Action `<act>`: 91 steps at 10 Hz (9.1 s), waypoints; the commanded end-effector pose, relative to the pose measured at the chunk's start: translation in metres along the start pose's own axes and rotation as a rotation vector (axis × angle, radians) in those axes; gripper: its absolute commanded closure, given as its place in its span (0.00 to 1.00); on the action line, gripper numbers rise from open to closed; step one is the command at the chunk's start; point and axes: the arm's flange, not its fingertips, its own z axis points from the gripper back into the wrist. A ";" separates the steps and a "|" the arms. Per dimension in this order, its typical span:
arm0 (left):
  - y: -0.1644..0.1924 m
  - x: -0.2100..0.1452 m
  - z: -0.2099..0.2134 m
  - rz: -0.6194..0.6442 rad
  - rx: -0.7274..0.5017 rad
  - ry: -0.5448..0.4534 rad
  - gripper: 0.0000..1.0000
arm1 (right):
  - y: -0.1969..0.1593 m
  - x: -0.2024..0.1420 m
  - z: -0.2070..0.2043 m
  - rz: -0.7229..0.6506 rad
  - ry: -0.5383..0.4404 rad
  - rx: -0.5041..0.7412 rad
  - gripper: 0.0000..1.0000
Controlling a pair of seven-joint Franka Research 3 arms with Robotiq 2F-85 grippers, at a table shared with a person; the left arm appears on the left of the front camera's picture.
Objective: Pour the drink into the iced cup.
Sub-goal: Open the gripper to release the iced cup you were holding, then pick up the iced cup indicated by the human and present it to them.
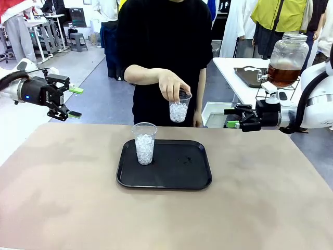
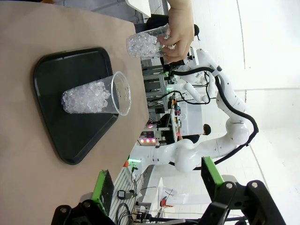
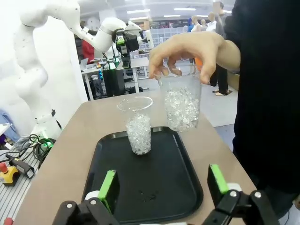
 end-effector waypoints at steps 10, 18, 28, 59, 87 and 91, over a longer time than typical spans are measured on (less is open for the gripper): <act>-0.002 -0.002 0.000 0.007 -0.004 -0.006 0.00 | 0.002 0.003 0.005 -0.018 -0.030 0.020 0.00; -0.002 -0.002 0.000 0.007 -0.004 -0.006 0.00 | 0.002 0.003 0.005 -0.018 -0.030 0.020 0.00; -0.002 -0.002 0.000 0.007 -0.004 -0.006 0.00 | 0.002 0.003 0.005 -0.018 -0.030 0.020 0.00; -0.002 -0.002 0.000 0.007 -0.004 -0.006 0.00 | 0.002 0.003 0.005 -0.018 -0.030 0.020 0.00; -0.002 -0.002 0.000 0.007 -0.004 -0.006 0.00 | 0.002 0.003 0.005 -0.018 -0.030 0.020 0.00; -0.002 -0.002 0.000 0.007 -0.004 -0.006 0.00 | 0.002 0.003 0.005 -0.018 -0.030 0.020 0.00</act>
